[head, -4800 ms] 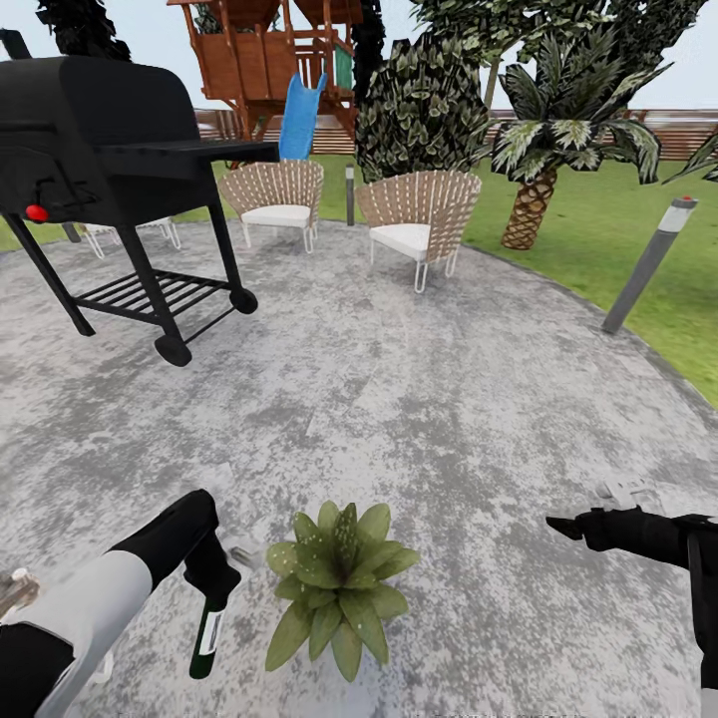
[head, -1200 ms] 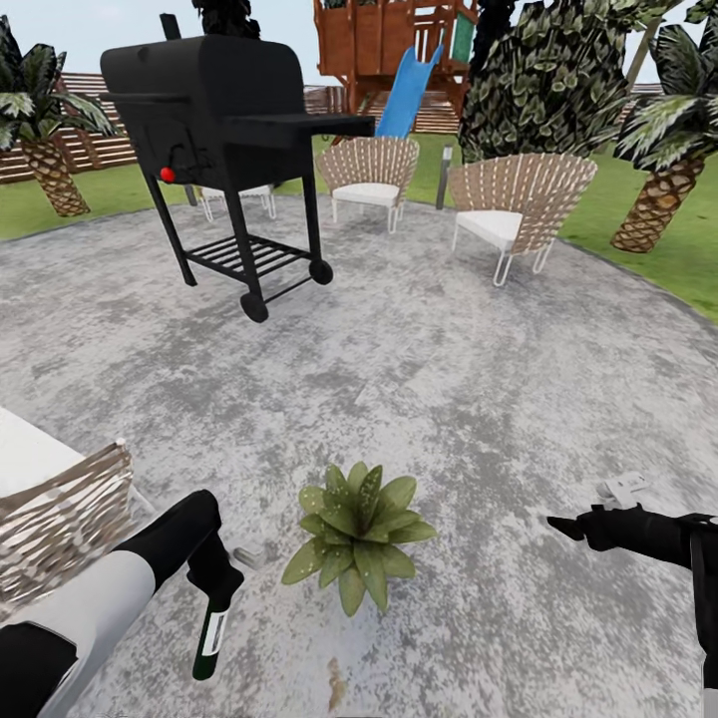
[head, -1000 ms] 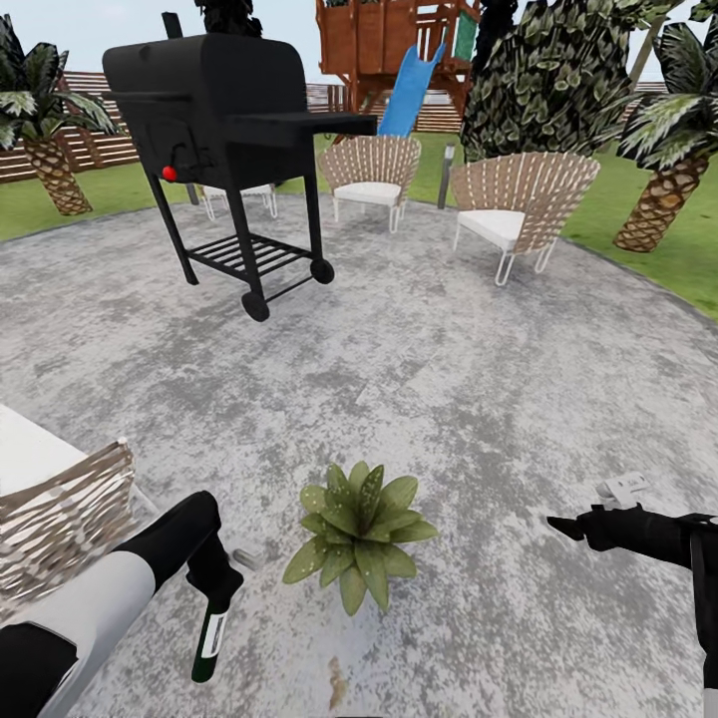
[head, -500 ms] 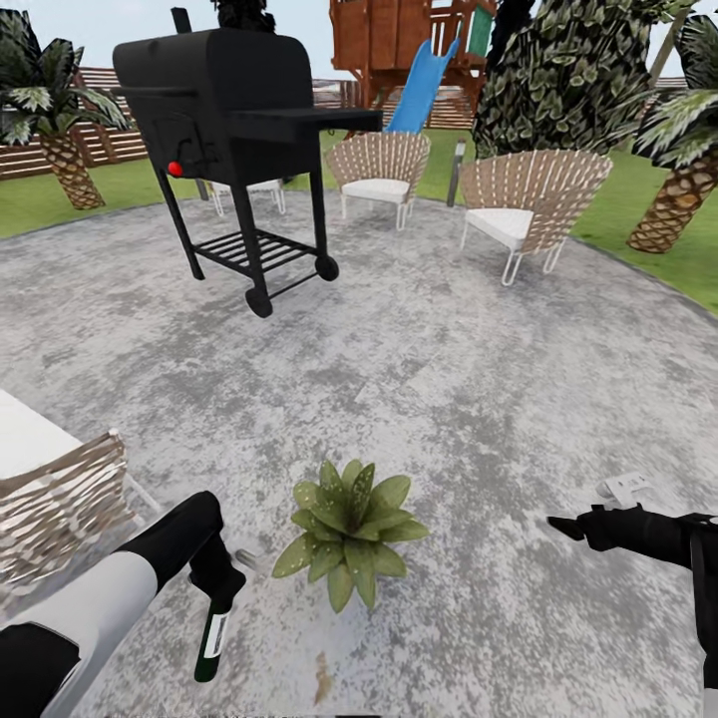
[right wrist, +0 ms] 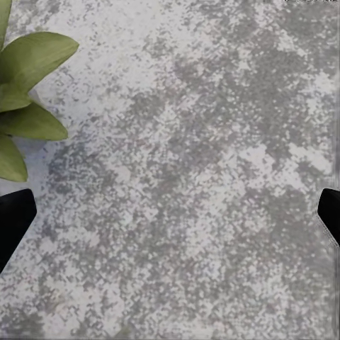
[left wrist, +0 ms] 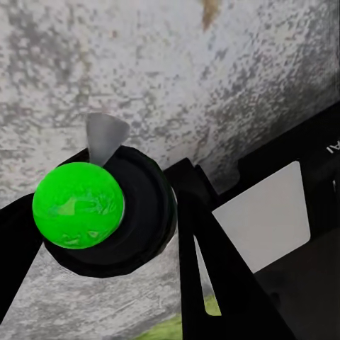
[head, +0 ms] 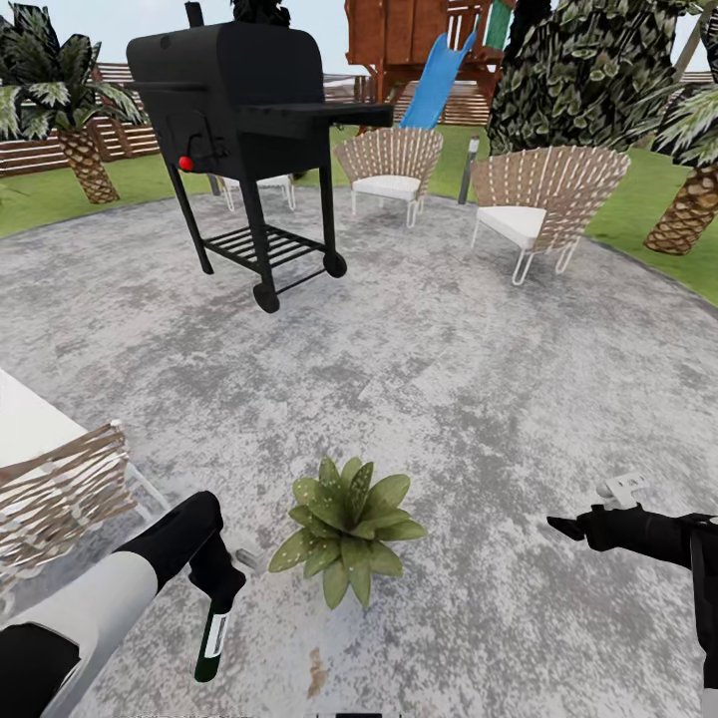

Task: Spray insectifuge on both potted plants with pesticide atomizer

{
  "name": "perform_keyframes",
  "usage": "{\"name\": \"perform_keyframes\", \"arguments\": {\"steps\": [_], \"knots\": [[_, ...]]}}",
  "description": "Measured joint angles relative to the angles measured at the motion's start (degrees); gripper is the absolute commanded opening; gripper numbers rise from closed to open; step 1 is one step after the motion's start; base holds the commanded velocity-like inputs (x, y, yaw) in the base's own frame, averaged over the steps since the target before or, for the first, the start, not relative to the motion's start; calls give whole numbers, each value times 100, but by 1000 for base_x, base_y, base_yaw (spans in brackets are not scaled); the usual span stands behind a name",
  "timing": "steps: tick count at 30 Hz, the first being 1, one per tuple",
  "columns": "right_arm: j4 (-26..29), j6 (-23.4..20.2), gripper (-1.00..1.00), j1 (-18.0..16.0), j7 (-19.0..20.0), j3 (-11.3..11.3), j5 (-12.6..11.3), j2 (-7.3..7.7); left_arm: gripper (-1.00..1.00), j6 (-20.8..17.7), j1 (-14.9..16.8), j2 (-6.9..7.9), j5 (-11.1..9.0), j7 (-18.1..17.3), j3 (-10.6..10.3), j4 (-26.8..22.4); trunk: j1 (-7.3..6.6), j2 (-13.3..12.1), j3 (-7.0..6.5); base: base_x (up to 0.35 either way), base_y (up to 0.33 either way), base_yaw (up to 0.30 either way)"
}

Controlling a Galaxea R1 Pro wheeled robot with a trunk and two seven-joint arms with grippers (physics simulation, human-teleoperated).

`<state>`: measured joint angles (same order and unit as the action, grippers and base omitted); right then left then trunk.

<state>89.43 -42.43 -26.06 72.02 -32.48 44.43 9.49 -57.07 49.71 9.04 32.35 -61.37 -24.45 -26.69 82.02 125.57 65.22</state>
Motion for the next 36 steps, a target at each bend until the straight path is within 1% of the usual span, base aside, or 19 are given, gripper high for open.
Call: {"name": "perform_keyframes", "arguments": {"steps": [8,13,26,32,33,36], "knots": [[2,4,100,0,0,2,1,0,-100,-8,0,-1,0,0,-6,0,0,0,51,-20,-330,163],[1,-1,100,1,5,0,0,1,-100,-8,1,-2,1,0,-1,-2,0,0,64,-52,-269,43],[-4,5,100,0,-9,6,0,0,-100,-24,15,0,-2,-1,0,-35,0,0,137,-3,-20,138],[-1,5,100,1,3,0,-4,1,-100,-35,38,-4,-7,-1,-7,-42,0,0,155,0,0,38],[1,5,100,1,4,0,-4,1,-100,-46,50,-27,-18,-2,-2,-43,0,0,155,0,0,3],[4,4,100,1,5,0,-4,1,-100,-43,52,-31,-6,-1,-1,-43,0,0,155,0,0,2]]}}
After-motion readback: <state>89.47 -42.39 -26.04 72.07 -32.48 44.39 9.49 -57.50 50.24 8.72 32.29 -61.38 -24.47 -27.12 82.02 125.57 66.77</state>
